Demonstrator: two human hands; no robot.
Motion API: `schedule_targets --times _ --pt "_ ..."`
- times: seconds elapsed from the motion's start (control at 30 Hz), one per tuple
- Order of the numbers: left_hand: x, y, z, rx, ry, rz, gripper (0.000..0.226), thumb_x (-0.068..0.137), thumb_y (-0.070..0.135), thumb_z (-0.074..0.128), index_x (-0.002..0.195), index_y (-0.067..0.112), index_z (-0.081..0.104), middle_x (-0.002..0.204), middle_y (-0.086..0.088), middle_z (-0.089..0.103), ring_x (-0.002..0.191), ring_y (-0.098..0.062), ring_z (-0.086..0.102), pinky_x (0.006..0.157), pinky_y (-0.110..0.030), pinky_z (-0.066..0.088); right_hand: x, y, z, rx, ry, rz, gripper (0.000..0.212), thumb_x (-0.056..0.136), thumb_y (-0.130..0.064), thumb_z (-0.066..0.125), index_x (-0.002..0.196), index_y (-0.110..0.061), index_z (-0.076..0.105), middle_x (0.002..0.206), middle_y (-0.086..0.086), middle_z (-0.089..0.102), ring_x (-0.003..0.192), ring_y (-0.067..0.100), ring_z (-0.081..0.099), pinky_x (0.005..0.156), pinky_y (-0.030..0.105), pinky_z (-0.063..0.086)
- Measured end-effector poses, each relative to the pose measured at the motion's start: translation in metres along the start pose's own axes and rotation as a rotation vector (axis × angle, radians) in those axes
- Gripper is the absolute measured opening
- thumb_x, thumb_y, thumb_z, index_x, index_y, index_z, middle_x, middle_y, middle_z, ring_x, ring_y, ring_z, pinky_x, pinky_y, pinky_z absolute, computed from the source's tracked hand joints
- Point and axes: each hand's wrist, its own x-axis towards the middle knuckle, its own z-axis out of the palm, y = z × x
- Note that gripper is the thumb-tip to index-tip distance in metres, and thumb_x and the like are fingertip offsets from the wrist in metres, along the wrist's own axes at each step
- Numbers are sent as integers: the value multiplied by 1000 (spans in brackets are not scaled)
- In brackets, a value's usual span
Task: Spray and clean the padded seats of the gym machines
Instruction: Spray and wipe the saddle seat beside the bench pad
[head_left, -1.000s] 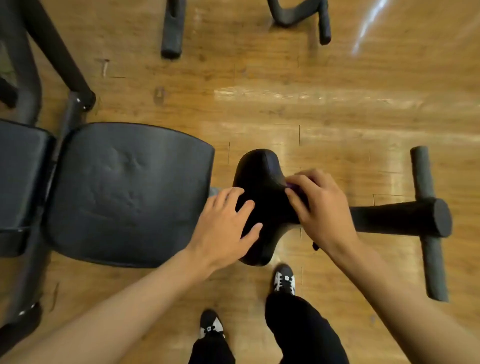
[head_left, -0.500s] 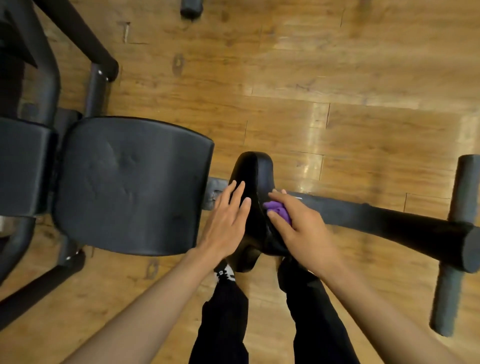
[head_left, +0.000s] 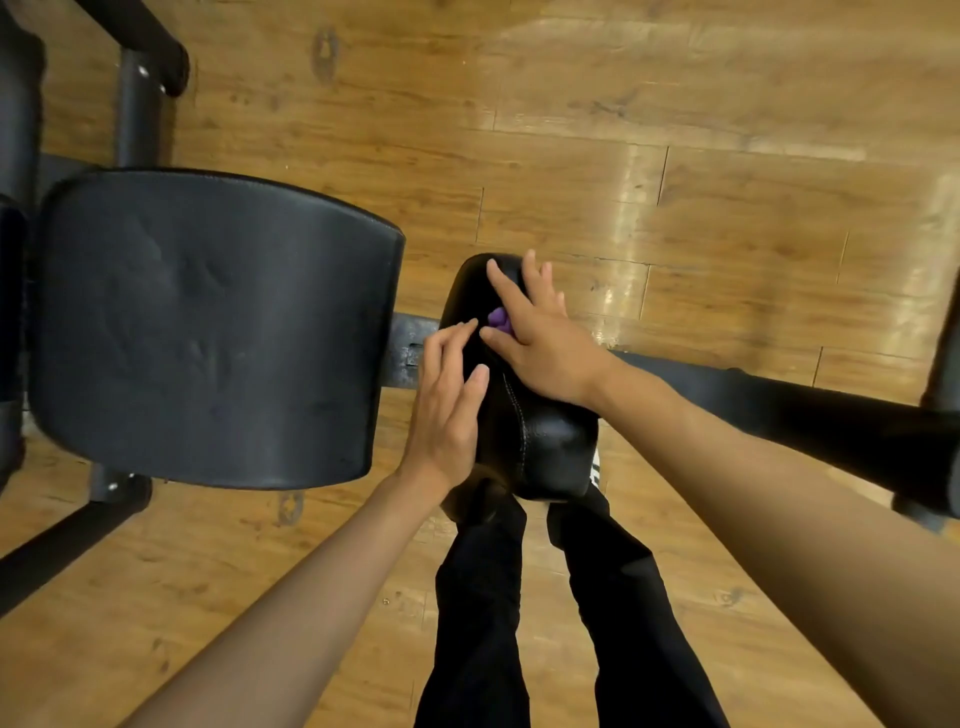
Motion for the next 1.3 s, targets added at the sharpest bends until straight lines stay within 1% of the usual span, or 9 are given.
schedule_targets --times 0.1,0.17,0.27,0.4,0.63,0.83,1.0,1.17,1.3 --pt "-2 -2 2 -48 14 -4 66 100 49 28 152 10 40 142 0 39 138 -18 41 117 -41 34 -17 1 -3 94 -79 -31 56 106 -22 47 157 -18 25 166 10 -14 151 21 -19 124 35 -4" --pt "-4 -4 3 -64 38 -11 64 100 48 27 151 13 41 143 2 39 139 -17 40 118 -43 33 -46 -2 -11 170 -106 -65 47 105 -20 49 152 -23 40 166 -1 17 152 8 10 122 22 9" --pt "-4 -6 5 -84 66 -5 58 100 49 24 150 23 39 142 5 38 140 -19 40 116 -49 34 -97 -13 -25 194 -79 -175 40 101 -16 56 140 -27 57 141 -16 57 134 -3 46 114 24 35" --pt "-3 -4 7 -107 84 -21 60 99 50 22 149 22 40 142 4 38 139 -19 40 117 -50 33 -116 -11 -21 85 -95 -324 50 100 -7 56 146 -25 49 155 -16 40 148 -1 24 123 25 18" --pt "-2 -6 9 -156 81 -14 61 98 43 27 144 8 47 137 -5 42 136 -23 41 114 -53 33 -35 12 -15 239 -120 -281 40 101 -11 56 140 -20 57 155 -7 43 149 -2 18 125 32 19" --pt "-1 -9 11 -139 80 1 63 99 40 24 150 9 42 137 -1 41 138 -21 39 117 -46 30 35 32 -4 -170 180 -509 31 103 -10 49 131 -4 61 155 13 42 151 36 20 124 49 15" --pt "1 -7 12 -154 96 8 59 97 41 23 149 18 40 137 1 40 140 -19 38 118 -42 29 90 34 -15 -25 330 -280 31 102 -8 48 131 -5 58 153 16 43 151 33 18 124 50 14" --pt "0 -9 10 -139 84 5 60 97 40 24 148 14 42 137 -2 40 139 -20 38 118 -47 29 37 27 -8 136 133 -241 32 102 -7 50 133 -9 58 149 7 50 152 19 19 125 35 6" --pt "-3 -9 8 -119 81 -4 62 97 42 25 148 13 44 137 -2 41 138 -20 40 117 -47 31 -42 16 -13 260 -55 -185 30 104 -17 52 132 -19 63 132 -10 65 133 10 52 116 34 37"
